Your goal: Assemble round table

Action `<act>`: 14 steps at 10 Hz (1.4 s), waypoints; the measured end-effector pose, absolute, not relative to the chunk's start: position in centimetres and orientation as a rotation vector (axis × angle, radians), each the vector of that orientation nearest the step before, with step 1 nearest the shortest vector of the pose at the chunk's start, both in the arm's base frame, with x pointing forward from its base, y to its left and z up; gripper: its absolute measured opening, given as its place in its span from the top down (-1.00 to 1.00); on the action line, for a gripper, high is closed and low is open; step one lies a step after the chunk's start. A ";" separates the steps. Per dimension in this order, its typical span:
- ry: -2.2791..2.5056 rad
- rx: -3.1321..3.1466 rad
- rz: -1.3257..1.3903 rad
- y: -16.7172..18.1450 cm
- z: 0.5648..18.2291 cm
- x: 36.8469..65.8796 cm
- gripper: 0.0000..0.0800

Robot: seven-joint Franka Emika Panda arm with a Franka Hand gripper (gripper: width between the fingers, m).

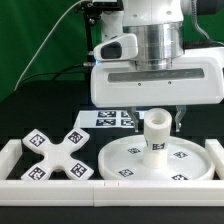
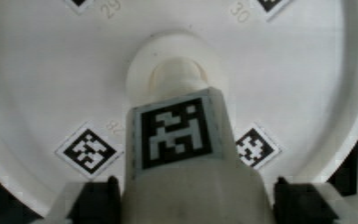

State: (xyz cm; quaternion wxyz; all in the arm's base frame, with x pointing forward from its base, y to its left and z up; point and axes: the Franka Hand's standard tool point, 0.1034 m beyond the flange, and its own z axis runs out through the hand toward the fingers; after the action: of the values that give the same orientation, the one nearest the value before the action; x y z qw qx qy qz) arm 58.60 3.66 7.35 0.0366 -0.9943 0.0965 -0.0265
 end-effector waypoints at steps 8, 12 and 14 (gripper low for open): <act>0.719 -2.894 -0.906 3.1 6.5 57.3 -0.04; 0.742 -2.919 -0.803 3.6 5.4 56.6 0.01; 0.748 -2.919 -0.788 3.9 5.4 56.5 0.05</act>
Offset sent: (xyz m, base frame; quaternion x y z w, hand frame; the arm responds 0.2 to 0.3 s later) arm -0.0130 0.0054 -0.0040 0.0203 0.2057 0.1197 0.9710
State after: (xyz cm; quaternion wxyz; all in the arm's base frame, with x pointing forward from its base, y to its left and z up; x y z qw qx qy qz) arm 56.45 3.86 5.37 0.0134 -0.9371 0.2401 -0.2531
